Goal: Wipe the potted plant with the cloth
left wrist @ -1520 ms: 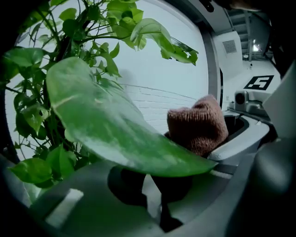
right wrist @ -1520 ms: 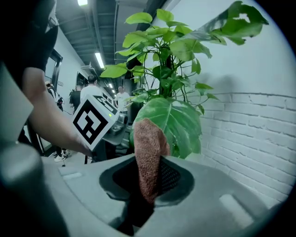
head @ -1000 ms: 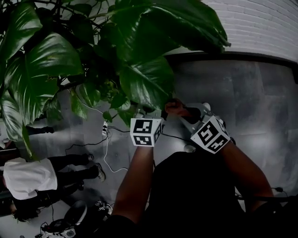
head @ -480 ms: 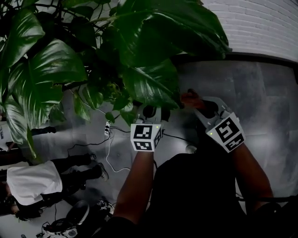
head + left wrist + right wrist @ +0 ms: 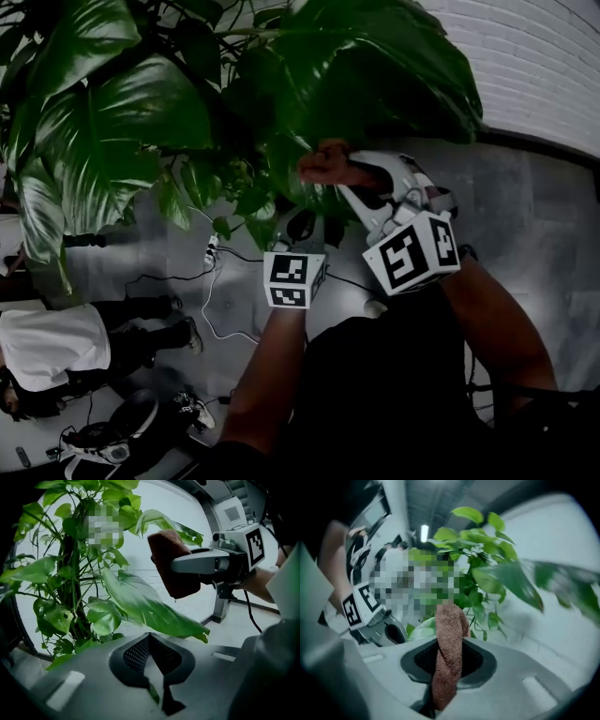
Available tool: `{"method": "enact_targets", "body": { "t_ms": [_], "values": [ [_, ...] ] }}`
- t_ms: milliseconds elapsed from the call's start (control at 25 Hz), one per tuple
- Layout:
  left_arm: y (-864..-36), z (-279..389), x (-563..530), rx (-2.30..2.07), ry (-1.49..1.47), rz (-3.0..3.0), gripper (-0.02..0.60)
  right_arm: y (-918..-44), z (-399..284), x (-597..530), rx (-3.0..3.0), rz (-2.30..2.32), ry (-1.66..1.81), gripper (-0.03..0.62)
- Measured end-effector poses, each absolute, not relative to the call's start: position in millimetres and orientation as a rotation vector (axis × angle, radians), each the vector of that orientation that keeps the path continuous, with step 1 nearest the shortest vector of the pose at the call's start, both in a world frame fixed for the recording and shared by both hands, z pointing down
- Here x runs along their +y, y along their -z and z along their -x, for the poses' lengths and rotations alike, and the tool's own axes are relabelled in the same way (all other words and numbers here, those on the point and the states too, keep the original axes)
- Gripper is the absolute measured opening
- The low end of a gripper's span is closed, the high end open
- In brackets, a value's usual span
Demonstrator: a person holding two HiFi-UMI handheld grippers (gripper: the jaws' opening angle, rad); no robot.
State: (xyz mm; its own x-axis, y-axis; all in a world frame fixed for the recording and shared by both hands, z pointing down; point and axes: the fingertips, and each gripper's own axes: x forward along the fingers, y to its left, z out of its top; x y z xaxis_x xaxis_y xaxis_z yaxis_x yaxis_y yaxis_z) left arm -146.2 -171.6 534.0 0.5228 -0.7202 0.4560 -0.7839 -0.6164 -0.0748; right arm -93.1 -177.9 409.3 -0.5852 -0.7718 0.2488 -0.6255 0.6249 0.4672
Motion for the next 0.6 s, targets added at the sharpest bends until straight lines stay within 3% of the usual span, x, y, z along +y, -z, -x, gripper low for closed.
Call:
{"method": "enact_targets", "body": {
  "t_ms": [200, 600],
  "values": [
    [-536, 147, -176, -1.333, -0.670, -2.594, 0.017, -398, 138, -206, -2.133, -1.009, 1.004, 0.064],
    [-533, 144, -177, -1.355, -0.691, -2.606, 0.017, -438, 122, -243, -2.051, -0.928, 1.009, 0.064]
  ]
}}
